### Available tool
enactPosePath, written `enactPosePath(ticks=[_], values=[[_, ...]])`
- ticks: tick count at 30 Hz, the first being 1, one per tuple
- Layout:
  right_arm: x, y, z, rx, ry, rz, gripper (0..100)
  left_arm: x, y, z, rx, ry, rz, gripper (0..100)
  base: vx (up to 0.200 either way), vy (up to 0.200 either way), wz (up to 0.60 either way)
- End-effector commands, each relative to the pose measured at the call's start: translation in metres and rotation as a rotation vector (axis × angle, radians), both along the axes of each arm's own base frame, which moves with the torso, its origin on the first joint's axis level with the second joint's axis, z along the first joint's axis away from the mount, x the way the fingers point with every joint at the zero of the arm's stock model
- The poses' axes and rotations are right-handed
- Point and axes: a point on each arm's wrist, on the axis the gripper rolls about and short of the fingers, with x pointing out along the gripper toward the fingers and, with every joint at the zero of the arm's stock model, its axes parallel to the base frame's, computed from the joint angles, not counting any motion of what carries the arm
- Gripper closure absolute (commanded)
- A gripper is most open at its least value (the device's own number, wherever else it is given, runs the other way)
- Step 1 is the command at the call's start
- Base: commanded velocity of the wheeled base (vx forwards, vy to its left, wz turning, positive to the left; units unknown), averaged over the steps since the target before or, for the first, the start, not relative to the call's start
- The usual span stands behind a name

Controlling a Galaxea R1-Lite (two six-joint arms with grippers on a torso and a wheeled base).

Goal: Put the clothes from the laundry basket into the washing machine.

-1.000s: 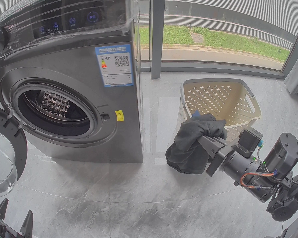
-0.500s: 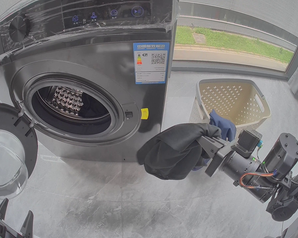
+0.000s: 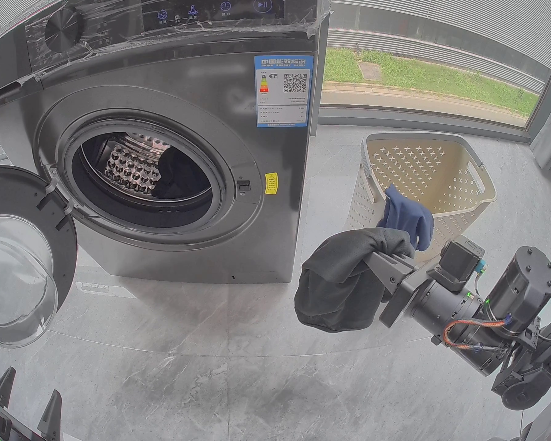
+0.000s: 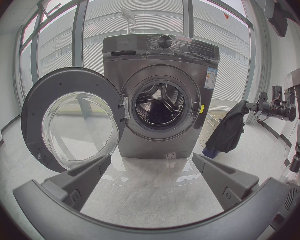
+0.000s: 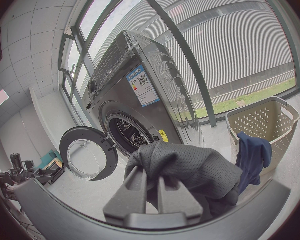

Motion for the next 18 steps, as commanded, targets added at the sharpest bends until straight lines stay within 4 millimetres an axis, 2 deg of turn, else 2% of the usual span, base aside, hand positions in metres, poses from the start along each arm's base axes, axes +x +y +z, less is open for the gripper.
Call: enactPosePath(ticks=[1,18], values=[[0.0001,0.0003,-0.0004,0.001,0.002,0.000,100,0.0004,0.0000,-0.0029,-0.001,0.006,0.000,0,0.000,0.200,0.00],[0.0014,-0.0008,-0.0001,0.002,0.002,-0.010,100,0.0004,0.0000,-0.0029,-0.002,0.006,0.000,0,0.000,0.200,0.00]])
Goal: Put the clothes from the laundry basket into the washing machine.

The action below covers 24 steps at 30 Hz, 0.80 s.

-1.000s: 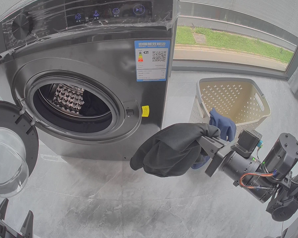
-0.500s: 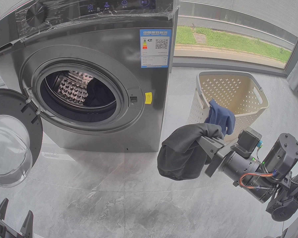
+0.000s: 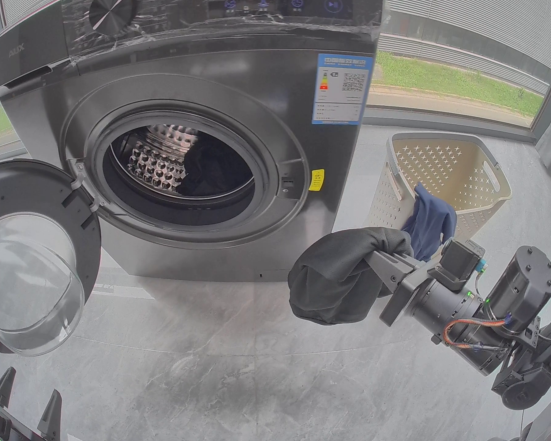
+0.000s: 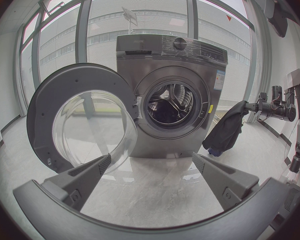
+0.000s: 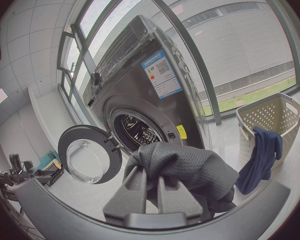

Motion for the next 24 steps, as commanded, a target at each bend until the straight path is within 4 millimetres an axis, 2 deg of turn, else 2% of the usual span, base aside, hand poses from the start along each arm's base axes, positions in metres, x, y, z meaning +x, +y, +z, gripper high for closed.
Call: enactPosePath(ticks=[1,14,24], values=[[0.0007,-0.0003,-0.0003,-0.001,0.001,-0.002,100,0.0004,0.0000,-0.0029,0.000,0.006,0.001,0,0.000,0.200,0.00],[0.0012,-0.0015,-0.0010,-0.001,0.004,-0.008,100,0.0004,0.0000,-0.0029,0.000,0.006,0.001,0,0.000,0.200,0.00],[0.0009,0.0009,-0.0076,-0.021,0.024,0.000,100,-0.0001,-0.0001,-0.0030,0.000,0.000,0.007,0,0.000,0.000,0.00]])
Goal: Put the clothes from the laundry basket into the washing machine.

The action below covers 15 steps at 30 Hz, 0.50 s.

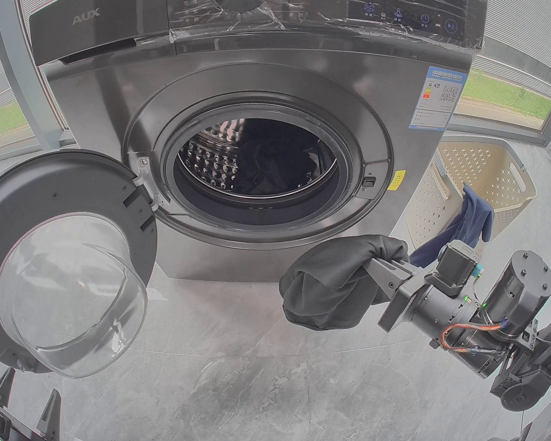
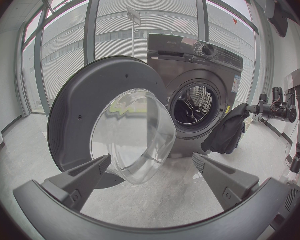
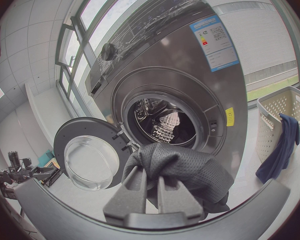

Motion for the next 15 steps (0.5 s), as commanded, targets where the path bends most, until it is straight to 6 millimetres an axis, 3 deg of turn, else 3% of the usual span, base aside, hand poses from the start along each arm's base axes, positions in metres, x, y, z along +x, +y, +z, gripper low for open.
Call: enactPosePath(ticks=[1,8,15], values=[[0.0004,0.0025,-0.0011,-0.002,0.002,0.007,100,0.0000,0.0000,-0.0029,0.000,-0.001,0.003,0,0.000,0.000,0.00],[-0.0009,0.0039,-0.0013,-0.005,0.001,0.023,100,0.0000,0.0000,-0.0029,0.000,-0.001,0.003,0,0.000,0.000,0.00],[-0.0052,0.0114,0.0003,0.002,-0.003,0.053,100,0.0003,0.0001,-0.0036,0.010,-0.007,0.010,0,0.000,-0.171,0.00]])
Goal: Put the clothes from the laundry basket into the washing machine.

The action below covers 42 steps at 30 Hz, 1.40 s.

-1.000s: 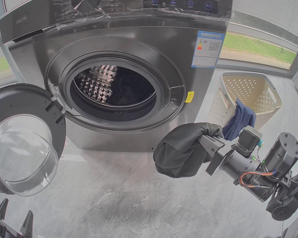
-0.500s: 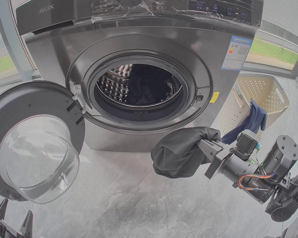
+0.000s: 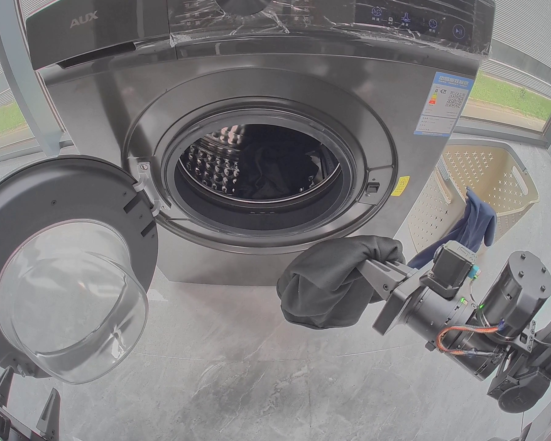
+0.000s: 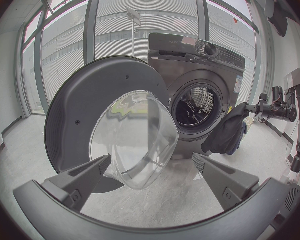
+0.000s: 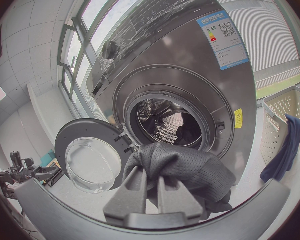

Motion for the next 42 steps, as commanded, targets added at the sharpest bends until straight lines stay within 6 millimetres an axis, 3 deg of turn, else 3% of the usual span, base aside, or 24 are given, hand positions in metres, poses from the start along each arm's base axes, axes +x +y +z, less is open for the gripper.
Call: enactPosePath(ticks=[1,6,16,19,21,29,42], values=[[-0.005,0.007,-0.001,-0.004,0.004,0.031,100,0.000,0.000,-0.004,0.008,-0.001,0.004,0,0.000,0.000,0.00],[0.013,0.034,-0.003,0.024,-0.008,0.043,100,0.000,0.000,-0.004,0.048,-0.001,-0.002,0,0.000,0.000,0.00],[0.023,0.055,0.009,0.157,0.023,0.084,100,-0.001,-0.001,-0.001,0.062,-0.027,-0.015,0,0.000,0.000,0.00],[0.030,0.065,0.010,0.149,0.020,0.089,100,-0.010,-0.003,0.039,0.040,-0.174,-0.111,0,0.000,0.000,0.00],[0.034,0.070,0.008,0.136,0.030,0.087,100,-0.010,-0.004,0.051,0.039,-0.180,-0.170,0,0.000,0.000,0.00],[0.066,0.100,0.016,0.118,0.033,0.034,100,0.026,-0.011,0.041,0.032,0.135,-0.531,0,0.000,0.000,0.00],[0.063,0.104,0.030,0.187,-0.008,0.034,100,0.096,-0.025,0.061,0.031,0.330,-0.769,0,0.000,0.000,0.00]])
